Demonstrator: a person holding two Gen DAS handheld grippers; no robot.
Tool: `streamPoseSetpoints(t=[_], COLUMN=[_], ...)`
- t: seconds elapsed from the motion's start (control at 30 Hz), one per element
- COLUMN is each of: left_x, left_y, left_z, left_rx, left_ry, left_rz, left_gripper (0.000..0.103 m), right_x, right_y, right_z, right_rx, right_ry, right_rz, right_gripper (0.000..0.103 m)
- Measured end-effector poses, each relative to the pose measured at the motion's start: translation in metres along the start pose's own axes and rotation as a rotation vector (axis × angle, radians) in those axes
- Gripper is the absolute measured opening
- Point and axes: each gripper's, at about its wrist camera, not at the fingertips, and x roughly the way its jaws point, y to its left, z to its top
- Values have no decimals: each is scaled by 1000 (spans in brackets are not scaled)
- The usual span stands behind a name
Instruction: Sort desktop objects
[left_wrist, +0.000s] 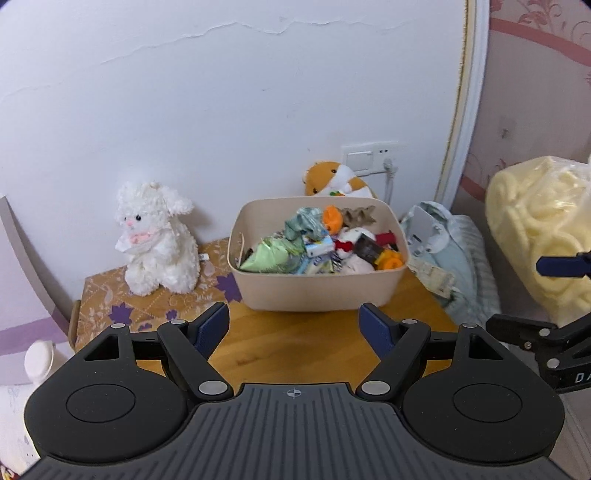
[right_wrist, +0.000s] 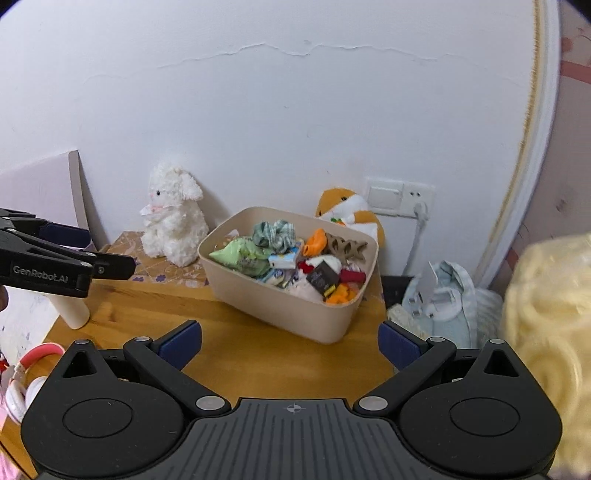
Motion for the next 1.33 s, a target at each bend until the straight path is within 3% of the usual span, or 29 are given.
streamPoseSetpoints(t=[0.27,0.43,0.67,0.97,1.33], left_x=[-48,-77,-112,-135,-138], left_y=[-13,-14,-15,-17,-6], left_z=[-38,-59,-82,-99,-106], left_rx=[43,18,32,62,76], left_ry=[21,28,31,34,64], left_rz=[-30,-43,-13,-9,-73], left_gripper=[79,79,79,79,79], right_x=[-51,-83,-118,-148,-158], right_y=[18,25,23,32,43], right_z=[-33,-52,-72,-80,-82], right_rx=[-5,9,27,6,36], right_ry=[5,19,40,34,23], right_rz=[-17,-15,-32,-42,-82], right_gripper=[103,103,103,103,103])
